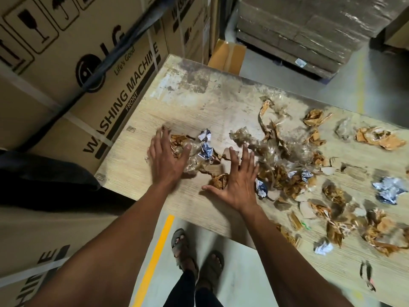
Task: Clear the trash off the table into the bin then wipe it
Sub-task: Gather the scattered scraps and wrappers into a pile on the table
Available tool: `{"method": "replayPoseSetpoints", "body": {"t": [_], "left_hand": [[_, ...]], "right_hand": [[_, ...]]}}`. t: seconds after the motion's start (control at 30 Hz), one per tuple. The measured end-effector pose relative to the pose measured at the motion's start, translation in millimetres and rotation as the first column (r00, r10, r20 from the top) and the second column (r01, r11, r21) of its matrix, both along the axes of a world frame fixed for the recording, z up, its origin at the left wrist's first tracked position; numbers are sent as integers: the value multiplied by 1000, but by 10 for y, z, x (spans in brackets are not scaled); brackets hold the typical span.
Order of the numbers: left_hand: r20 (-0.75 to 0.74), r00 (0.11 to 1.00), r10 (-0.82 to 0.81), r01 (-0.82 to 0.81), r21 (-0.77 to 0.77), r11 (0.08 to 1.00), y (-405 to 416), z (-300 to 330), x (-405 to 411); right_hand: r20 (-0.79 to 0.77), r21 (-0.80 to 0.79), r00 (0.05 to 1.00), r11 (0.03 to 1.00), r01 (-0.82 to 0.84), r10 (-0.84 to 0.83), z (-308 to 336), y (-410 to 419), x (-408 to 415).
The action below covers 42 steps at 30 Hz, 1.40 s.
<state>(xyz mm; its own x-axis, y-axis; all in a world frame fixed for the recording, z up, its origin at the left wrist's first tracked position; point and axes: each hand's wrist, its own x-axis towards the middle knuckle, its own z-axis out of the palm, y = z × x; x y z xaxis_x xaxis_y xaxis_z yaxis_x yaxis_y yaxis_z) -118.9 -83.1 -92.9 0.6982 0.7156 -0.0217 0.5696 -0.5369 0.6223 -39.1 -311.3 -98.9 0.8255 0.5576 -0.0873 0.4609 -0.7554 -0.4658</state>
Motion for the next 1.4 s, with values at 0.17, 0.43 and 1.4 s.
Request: {"method": "replayPoseSetpoints", "body": {"t": [0.17,0.43,1.4], "left_hand": [[-98,991,-90,87,-36,996,112,-141,262],[20,985,-172,173,-99,980,-192,-242,268],[228,953,-201,221,-67,973,-42,-227,687]], "right_hand": [[-79,52,994,996,-66,70,-79,136,150],[6,84,988,984,-154,154,-76,401,272],[91,250,989,958,-140,120,-168,719,427]]}}
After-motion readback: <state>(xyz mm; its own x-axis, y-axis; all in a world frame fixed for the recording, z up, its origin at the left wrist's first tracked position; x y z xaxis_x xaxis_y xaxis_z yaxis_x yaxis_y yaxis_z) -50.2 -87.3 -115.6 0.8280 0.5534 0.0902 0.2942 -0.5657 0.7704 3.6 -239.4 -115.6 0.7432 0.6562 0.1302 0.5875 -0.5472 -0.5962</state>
